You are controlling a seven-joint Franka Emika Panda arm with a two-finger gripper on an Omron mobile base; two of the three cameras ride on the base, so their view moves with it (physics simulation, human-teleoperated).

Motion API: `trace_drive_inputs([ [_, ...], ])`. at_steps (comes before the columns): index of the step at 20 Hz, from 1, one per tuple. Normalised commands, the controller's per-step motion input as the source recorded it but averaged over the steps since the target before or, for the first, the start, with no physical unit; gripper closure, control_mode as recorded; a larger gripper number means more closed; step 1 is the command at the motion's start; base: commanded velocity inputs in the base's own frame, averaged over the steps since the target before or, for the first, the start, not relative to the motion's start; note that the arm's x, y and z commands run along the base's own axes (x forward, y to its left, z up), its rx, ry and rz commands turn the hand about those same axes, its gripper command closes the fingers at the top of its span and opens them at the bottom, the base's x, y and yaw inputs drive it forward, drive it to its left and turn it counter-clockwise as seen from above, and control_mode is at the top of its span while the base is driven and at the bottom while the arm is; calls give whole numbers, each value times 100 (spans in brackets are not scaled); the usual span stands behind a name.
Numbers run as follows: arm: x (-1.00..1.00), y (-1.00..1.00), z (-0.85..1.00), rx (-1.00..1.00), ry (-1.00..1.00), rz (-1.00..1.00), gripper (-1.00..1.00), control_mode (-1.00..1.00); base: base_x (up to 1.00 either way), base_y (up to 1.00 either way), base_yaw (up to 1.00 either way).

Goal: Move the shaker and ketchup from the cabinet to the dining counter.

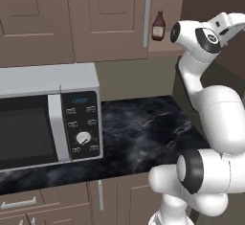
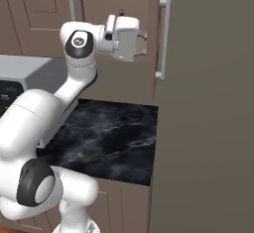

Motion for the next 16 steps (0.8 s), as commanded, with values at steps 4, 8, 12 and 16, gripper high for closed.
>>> trace_drive_inputs([
  [4,0,-8,0,23,0,5,-100,-100,0,0,0],
  [8,0,0,1,35,-7,10,-100,-100,0,0,0],
  [12,0,38,0,35,-17,16,-100,-100,0,0,0],
  [16,0,74,0,32,-22,25,-100,-100,0,0,0],
])
